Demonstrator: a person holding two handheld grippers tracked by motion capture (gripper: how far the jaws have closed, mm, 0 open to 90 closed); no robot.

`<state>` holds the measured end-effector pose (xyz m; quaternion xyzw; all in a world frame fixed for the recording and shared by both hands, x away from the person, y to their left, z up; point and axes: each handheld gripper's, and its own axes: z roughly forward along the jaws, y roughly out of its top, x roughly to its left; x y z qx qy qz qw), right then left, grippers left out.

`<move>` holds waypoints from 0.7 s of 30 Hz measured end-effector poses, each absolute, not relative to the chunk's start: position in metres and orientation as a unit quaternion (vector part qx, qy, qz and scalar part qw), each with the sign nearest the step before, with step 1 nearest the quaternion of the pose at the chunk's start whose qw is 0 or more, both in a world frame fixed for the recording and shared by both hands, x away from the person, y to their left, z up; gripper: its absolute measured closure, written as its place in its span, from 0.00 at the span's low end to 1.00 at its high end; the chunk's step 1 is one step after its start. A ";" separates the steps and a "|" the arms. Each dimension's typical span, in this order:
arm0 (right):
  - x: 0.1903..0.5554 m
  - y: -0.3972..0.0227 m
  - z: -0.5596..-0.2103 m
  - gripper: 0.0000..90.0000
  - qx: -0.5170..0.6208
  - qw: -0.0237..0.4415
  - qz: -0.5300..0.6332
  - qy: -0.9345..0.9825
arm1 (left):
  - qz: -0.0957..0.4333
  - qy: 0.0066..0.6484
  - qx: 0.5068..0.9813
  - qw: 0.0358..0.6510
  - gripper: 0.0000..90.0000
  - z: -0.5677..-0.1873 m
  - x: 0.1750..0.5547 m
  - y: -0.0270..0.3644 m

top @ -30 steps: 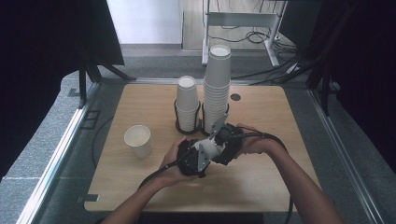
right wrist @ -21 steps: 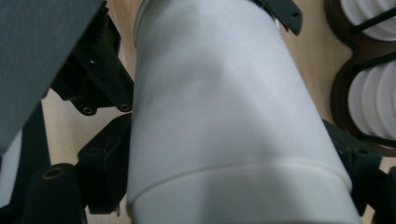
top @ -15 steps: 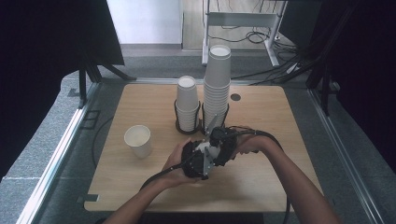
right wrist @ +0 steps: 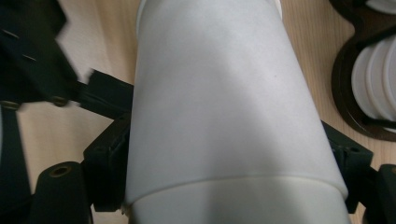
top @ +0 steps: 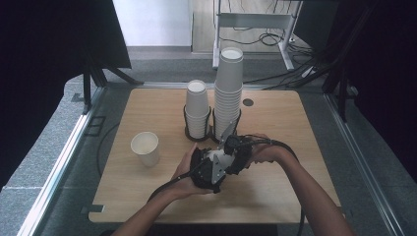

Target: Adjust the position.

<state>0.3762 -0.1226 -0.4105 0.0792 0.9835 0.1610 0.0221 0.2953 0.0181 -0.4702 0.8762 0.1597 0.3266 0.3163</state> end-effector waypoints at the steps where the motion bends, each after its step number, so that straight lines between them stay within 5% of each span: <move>1: 0.377 -0.124 -0.413 0.23 0.083 0.024 0.158 0.984 | 0.327 0.160 0.876 0.317 0.00 -0.470 0.295 0.019; 21: 0.384 -0.136 -0.428 0.22 0.141 0.064 0.253 0.955 | 0.288 0.223 0.849 0.383 0.03 -0.459 0.290 0.043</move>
